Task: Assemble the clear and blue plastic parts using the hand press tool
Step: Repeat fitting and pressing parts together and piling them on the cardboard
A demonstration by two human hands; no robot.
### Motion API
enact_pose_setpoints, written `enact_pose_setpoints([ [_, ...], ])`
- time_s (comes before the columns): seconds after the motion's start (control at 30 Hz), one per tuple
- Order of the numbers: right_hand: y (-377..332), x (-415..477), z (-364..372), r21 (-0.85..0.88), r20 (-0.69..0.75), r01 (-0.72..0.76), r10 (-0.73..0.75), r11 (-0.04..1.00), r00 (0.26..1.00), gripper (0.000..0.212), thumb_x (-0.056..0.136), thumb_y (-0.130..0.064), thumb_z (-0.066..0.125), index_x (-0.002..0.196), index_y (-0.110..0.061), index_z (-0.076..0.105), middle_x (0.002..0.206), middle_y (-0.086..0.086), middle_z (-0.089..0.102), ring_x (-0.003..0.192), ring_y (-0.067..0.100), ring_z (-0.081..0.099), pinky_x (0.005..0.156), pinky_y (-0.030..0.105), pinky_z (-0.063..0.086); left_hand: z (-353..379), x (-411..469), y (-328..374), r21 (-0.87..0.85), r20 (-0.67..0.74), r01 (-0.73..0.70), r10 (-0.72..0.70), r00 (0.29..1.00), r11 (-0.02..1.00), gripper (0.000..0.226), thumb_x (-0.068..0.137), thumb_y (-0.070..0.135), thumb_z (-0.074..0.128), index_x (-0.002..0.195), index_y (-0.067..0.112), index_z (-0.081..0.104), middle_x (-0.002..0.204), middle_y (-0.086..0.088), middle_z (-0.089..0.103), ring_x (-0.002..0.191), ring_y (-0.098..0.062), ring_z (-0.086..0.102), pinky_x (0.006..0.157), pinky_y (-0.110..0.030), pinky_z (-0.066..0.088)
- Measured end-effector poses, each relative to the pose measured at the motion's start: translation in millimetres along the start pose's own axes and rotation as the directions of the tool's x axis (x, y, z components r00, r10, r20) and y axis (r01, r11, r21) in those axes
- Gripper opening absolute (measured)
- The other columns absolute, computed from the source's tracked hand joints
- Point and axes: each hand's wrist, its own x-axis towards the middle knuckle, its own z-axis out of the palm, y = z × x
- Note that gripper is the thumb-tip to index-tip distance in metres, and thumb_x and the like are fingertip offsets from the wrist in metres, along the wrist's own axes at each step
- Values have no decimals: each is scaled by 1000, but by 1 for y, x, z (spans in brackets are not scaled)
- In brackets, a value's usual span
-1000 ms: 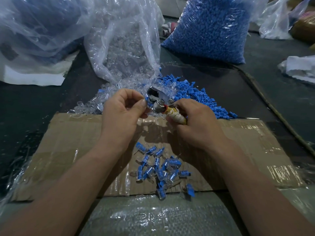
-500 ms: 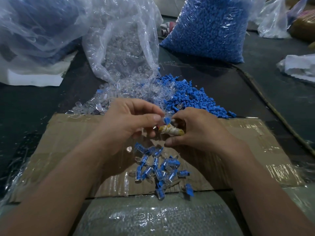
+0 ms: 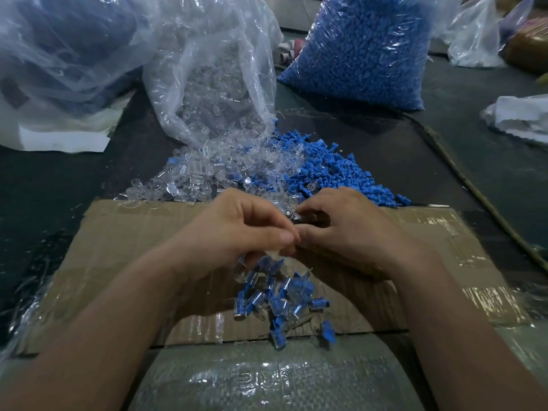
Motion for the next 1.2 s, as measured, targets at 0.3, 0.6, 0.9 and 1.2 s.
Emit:
enact_pose_setpoints([
  [0.3,3,2,3,28,-49,14,-12,1000,999,44,79,-60,47,105,-28,63,93,-11,56,89,8,49,74,26,35,-23,17,-19,614,-662,310,259,704,726,32,85,16,63,116,24,62,109,-1,58,97,-21,56,93,-39,41],
  [0.6,11,3,-2,197,-322,-45,108,979,940,27,85,-44,55,90,-22,68,76,-17,54,75,1,51,66,21,36,-22,20,-21,747,-569,422,166,806,514,30,90,22,57,119,20,62,120,-6,62,110,-27,55,89,-37,43],
  [0.9,26,5,-5,329,-467,-167,314,929,826,28,90,-30,56,62,-33,50,62,-16,54,59,2,50,57,20,40,-21,18,-19,658,-642,257,349,682,708,14,83,19,66,97,20,71,86,0,60,81,-15,54,77,-29,38],
  [1.2,30,14,5,227,-264,-238,295,944,918,15,85,-32,63,93,-22,69,79,-14,55,73,3,49,69,26,36,-9,14,-10,536,-638,153,280,717,830,21,82,15,66,69,28,57,67,12,60,64,-3,60,56,-11,46],
])
